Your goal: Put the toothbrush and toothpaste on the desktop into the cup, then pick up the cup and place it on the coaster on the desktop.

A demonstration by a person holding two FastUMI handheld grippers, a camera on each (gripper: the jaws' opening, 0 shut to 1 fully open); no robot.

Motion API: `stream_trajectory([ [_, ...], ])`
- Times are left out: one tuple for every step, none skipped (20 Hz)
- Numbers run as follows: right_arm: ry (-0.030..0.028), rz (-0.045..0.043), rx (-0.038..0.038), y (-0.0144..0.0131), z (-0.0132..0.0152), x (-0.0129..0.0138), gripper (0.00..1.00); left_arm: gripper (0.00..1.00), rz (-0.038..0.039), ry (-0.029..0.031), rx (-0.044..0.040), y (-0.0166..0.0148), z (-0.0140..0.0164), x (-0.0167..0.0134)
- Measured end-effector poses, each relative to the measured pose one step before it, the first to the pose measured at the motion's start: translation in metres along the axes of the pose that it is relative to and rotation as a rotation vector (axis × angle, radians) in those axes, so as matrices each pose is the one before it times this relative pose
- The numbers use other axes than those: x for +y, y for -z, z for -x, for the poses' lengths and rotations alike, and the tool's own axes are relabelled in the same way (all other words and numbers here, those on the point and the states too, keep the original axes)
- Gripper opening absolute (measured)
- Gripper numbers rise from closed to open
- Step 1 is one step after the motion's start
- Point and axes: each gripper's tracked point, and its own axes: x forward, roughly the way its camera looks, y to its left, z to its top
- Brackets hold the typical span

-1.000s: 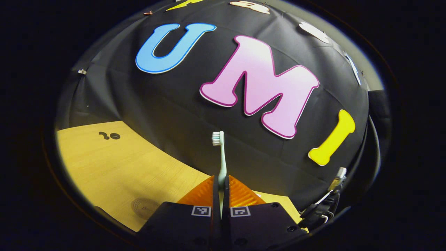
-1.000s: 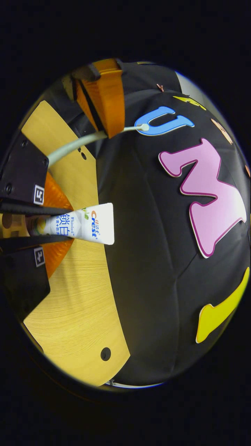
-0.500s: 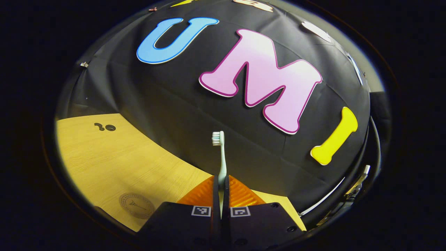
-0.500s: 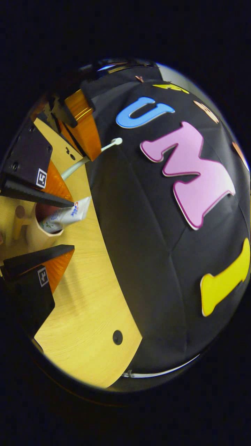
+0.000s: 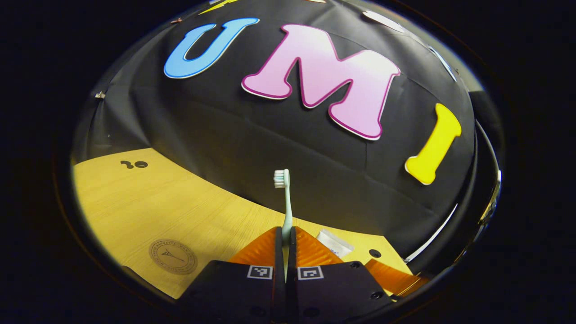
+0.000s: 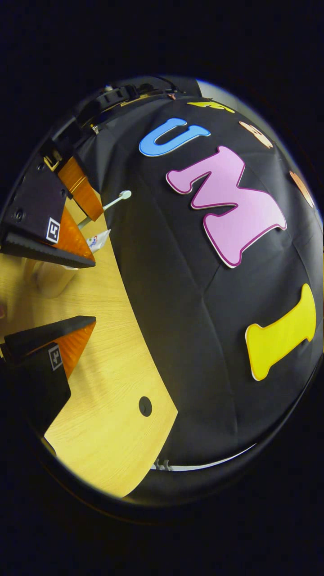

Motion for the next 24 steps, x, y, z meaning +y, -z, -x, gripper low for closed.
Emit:
stream_trajectory([
  [0.00445, 0.0001, -0.00033, 0.00094, 0.00343, -0.00708, 0.66, 0.06, -0.02631, -0.00289, -0.00323, 0.00471, 0.00172, 0.00001],
  [0.0037, 0.00087, 0.00025, -0.00038, 0.00182, -0.00279, 0.66, 0.06, -0.03013, -0.00558, -0.00498, 0.00531, 0.0022, -0.00049],
  [0.00423, 0.00207, -0.00058, -0.00092, 0.00074, -0.00254, 0.66, 0.06, -0.01365, 0.00432, -0.01252, 0.00123, 0.00218, -0.00124],
  [0.00303, 0.00189, 0.00098, 0.00101, 0.00145, -0.00336, 0.66, 0.06, -0.00977, -0.00223, -0.00581, 0.00239, 0.0011, -0.00185],
  [0.00495, 0.00268, 0.00084, 0.00099, 0.00131, -0.00332, 0.66, 0.06, -0.00686, 0.0009, -0.0018, 0.0029, 0.00054, 0.00011],
  [0.00362, 0.00167, 0.00254, 0.00028, 0.00179, -0.00322, 0.66, 0.07, -0.00878, 0.00135, 0.00469, 0.00351, -0.00029, -0.00028],
  [0.00263, 0.00025, 0.00056, 0.00008, 0.00192, -0.00114, 0.66, 0.08, -0.00798, -0.00081, 0.00922, 0.00511, 0.0003, 0.00065],
  [0.00312, 0.00172, -0.00255, -0.0006, 0.00132, -0.00192, 0.66, 0.12, -0.00157, -0.00478, 0.01221, 0.00485, 0.00184, 0.00189],
  [0.00215, 0.00641, -0.0019, -0.00043, 0.00127, -0.0012, 0.66, 0.12, 0.00254, -0.00869, 0.00677, 0.0045, -0.00045, 0.0022],
  [0.00166, 0.0077, 0.00039, 0.00015, 0.00211, -0.00054, 0.66, 0.13, 0.0019, -0.01221, 0.00831, 0.00529, 0.0001, 0.0035],
  [-0.0017, 0.00516, 0.00252, 0.00074, 0.00187, 0.00016, 0.66, 0.14, 0.00101, -0.00111, 0.00598, 0.00507, 0.00268, 0.00102],
  [-0.00312, 0.0059, 0.00172, -0.00056, 0.00214, 0.00069, 0.66, 0.19, -0.00623, 0.00662, -0.00773, 0.00036, 0.00162, -0.00165],
  [-0.0018, 0.00319, 0.00263, -0.0001, 0.00139, 0.00045, 0.66, 0.21, -0.01155, -0.00257, -0.00949, -0.00126, 0.00052, -0.00007],
  [-0.00285, 0.00314, 0.00522, 0.00081, 0.00201, 0.00089, 0.66, 0.27, -0.01348, -0.00056, -0.0055, -0.00079, 0.00127, -0.00124],
  [-0.00221, 0.00555, 0.00617, 0.00048, 0.00293, 0.0017, 0.66, 0.34, -0.00646, 0.01071, 0.00284, 0.0014, 0.00158, -0.0027],
  [-0.00163, 0.01155, 0.00697, 0.0004, 0.00297, 0.00039, 0.66, 0.38, -0.00218, 0.01354, 0.00646, 0.00048, 0.0031, -0.00381],
  [-0.00417, 0.01469, 0.01065, 0.00096, 0.00306, 0.00143, 0.66, 0.5, -0.00313, -0.00398, 0.01193, 0.00391, 0.00154, 0.00074],
  [-0.00647, 0.01368, 0.01324, 0.00082, 0.00364, 0.00222, 0.66, 0.72, 0.00157, -0.00476, 0.01239, 0.00321, 0.00343, 0.00308],
  [-0.00769, 0.0117, 0.01468, 0.0007, 0.00358, 0.00292, 0.66, 0.75, 0.01394, -0.00159, 0.00836, 0.00413, 0.00888, 0.00376],
  [-0.00982, 0.01068, 0.01807, 0.00121, 0.00365, 0.00305, 0.66, 0.83, 0.02071, -0.0041, 0.00466, 0.00069, 0.00804, 0.00498],
  [-0.00727, 0.00697, 0.01923, 0.00179, 0.00304, 0.00284, 0.66, 0.75, 0.02028, -0.00408, 0.00224, 0.00006, 0.00942, 0.00529],
  [-0.00795, 0.00835, 0.02086, 0.00122, 0.00248, 0.00326, 0.66, 0.76, 0.01485, -0.00593, 0.0008, -0.00182, 0.01002, 0.00646],
  [-0.00485, 0.01266, 0.02168, 0.0018, 0.00198, 0.00362, 0.66, 0.76, 0.00955, -0.0023, 0.00494, -0.00028, 0.01093, 0.00613],
  [-0.00596, 0.01441, 0.03574, 0.00381, 0.001, 0.00339, 0.66, 0.76, 0.0011, -0.00343, -0.0005, -0.00205, 0.01277, 0.00717],
])
